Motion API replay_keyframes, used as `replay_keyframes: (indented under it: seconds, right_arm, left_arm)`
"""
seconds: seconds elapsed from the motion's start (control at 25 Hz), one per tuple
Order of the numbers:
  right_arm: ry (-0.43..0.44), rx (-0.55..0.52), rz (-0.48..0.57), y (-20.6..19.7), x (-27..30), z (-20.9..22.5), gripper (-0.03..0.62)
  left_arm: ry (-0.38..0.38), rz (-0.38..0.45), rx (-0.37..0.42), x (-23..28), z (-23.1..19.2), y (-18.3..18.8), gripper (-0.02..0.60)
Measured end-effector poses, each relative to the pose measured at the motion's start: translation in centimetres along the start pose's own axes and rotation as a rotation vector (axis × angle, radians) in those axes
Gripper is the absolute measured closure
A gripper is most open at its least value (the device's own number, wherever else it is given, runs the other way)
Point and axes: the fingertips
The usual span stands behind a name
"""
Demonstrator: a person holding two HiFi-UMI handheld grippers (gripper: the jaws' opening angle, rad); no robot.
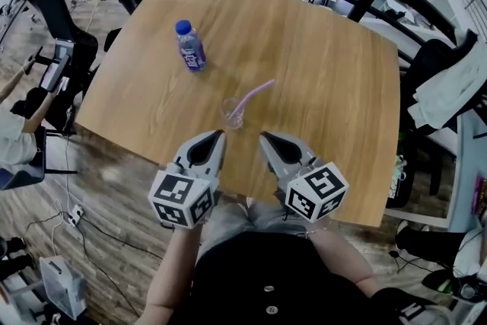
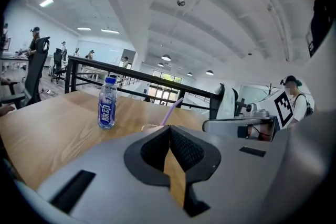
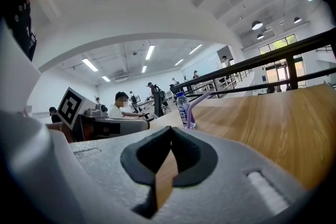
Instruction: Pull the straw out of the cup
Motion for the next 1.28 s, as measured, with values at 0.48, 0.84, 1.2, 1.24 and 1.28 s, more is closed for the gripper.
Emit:
replay_keyframes:
  seconds: [0.48,0.84,1.2,1.24,1.28]
  right_arm:
    - [0.033,0.029,0.001,0.1,2.5,4.0,0.595]
    - [0.045,0.037,-0.024,-0.2,3.1,5.5,0.595]
    - [0.067,0.043,-0.053,-1.0,2.9,5.8,0.595]
    - [0.067,0.044,-0.055,-1.1,2.9,5.9,0.595]
    - [0.065,0.045,-0.057,-1.2,2.9,5.9,0.595]
  left_arm:
    - [-0.004,-0.067,0.149,5.8,-1.4,0.2,0.537]
    - [-0.057,-0.172,0.226,8.4,-0.7,-1.3,0.433]
    - [-0.075,-0.207,0.279,10.1,-0.2,-1.2,0.433]
    - [-0.077,-0.216,0.289,10.2,-0.2,-1.3,0.433]
    - [-0.08,-0.226,0.304,10.3,-0.2,-1.5,0.433]
Point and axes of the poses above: the fingertips, and each gripper's own axes: x forward along the fingers, z to its right, y out of its top, and after that the axes turned 12 degrees about z, right-handed
